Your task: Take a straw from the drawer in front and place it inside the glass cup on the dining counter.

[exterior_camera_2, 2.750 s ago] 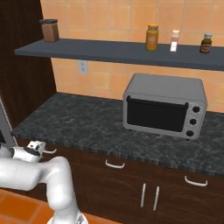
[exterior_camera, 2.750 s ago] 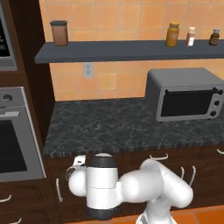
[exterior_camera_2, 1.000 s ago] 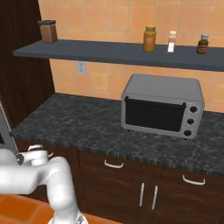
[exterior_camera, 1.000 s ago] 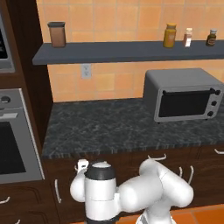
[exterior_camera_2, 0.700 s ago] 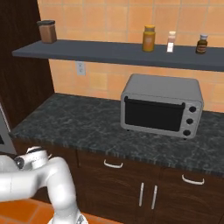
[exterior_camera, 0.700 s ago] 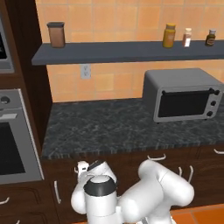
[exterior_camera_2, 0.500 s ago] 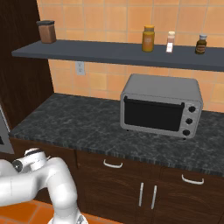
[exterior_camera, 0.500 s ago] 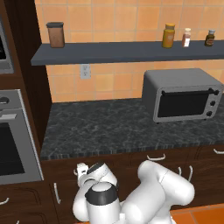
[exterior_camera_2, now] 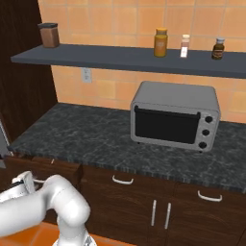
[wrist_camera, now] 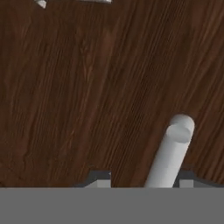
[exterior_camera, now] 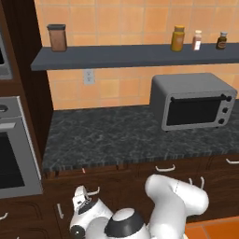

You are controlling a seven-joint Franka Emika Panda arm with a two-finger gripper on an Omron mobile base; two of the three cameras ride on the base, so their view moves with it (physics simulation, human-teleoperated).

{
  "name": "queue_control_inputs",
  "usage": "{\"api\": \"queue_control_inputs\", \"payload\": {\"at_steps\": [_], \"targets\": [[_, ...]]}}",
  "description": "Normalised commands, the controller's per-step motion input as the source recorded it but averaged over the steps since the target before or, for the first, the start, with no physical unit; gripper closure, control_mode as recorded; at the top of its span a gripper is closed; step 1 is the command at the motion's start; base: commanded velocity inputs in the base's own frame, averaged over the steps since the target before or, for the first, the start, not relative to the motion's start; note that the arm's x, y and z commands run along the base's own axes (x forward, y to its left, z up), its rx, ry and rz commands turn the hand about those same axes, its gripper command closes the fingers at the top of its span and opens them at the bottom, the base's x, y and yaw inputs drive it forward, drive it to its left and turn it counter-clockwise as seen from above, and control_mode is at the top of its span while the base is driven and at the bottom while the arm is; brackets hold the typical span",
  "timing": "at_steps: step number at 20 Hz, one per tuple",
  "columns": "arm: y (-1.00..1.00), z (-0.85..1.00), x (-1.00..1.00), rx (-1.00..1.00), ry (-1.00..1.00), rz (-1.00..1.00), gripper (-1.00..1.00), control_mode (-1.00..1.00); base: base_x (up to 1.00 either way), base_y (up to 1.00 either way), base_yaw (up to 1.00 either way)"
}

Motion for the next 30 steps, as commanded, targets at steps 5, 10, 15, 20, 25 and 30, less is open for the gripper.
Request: {"api": "queue_control_inputs", "payload": {"at_steps": [5,10,15,20,25,30], "targets": [[0.61,-1.0,-1.0,0.0,0.02,0.31,1.0,-1.0,0.0,0.0,0.0],[0.57,-1.0,-1.0,0.0,0.03,0.32,1.0,-1.0,0.0,0.0,0.0],[0.18,0.33,-0.41,0.01,0.03,0.2,-1.0,-1.0,0.0,0.0,0.0],[-0.27,1.0,0.2,0.18,0.24,-0.02,-1.0,-1.0,0.0,0.0,0.0],[-0.45,1.0,-0.09,0.31,0.35,-0.02,-1.0,-1.0,0.0,0.0,0.0],[-0.58,1.0,0.09,0.31,0.33,-0.1,-1.0,-1.0,0.0,0.0,0.0]]}}
